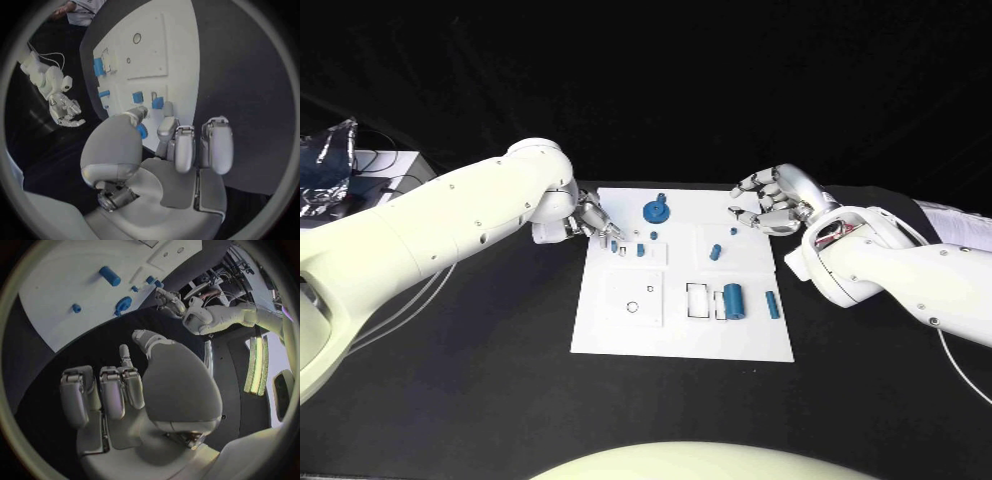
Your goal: Assemble the parts on the task board
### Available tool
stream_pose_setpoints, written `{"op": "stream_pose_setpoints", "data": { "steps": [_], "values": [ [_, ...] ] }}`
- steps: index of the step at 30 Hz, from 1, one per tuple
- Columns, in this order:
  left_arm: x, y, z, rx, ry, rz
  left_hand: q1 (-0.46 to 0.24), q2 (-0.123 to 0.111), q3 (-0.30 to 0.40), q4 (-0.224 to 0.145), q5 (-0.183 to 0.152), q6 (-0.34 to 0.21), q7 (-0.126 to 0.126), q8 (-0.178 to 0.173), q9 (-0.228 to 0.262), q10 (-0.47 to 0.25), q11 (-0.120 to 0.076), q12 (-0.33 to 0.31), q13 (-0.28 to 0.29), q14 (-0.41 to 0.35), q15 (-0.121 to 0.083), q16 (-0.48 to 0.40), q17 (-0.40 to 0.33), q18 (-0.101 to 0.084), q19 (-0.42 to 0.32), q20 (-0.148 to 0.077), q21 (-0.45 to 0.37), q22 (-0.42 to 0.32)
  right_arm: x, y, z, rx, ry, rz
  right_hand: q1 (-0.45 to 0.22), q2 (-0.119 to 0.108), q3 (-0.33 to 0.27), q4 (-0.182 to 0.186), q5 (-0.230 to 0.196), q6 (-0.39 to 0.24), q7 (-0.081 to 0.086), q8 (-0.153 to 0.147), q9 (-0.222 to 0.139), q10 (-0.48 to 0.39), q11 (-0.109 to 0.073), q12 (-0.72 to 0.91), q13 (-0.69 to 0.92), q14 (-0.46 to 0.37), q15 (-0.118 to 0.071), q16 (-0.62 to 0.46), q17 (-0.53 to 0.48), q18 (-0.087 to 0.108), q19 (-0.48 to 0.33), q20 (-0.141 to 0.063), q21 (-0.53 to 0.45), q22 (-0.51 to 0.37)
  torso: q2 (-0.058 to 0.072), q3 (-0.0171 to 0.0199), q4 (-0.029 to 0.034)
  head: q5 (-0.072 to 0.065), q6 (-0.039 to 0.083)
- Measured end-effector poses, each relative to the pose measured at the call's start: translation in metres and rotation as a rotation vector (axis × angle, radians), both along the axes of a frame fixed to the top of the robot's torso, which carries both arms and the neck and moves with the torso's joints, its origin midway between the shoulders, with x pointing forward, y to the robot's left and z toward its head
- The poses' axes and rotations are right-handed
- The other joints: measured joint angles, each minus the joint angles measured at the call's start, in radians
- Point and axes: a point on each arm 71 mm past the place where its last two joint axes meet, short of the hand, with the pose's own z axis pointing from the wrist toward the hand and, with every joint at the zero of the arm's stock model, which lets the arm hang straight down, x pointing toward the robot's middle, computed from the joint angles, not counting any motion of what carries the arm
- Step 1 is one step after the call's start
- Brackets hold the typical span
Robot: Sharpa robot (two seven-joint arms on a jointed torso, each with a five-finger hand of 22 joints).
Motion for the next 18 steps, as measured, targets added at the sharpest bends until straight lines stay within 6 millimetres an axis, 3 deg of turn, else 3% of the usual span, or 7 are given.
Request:
{"op": "stream_pose_setpoints", "data": {
  "steps": [18],
  "values": [
    [0.0007,-0.0012,-0.0027,0.001,0.007,0.0,0.02,0.002,0.011,-0.002,0.0,0.0,0.0,-0.006,0.007,-0.007,0.0,0.0,-0.001,0.0,0.0,0.0,0.0,0.0,0.0,0.0,0.0,0.0,0.0,0.0015,0.0,0.001,0.0,0.003,0.0,0.0,0.0,0.0,0.0,0.0,0.0,0.0,0.0,0.0,0.0,0.0,0.0,0.0,0.0,0.0,0.0,0.0,0.0,0.0,0.0,0.0,-0.001,-0.0006,0.0002,0.002,-0.004]
  ]
}}
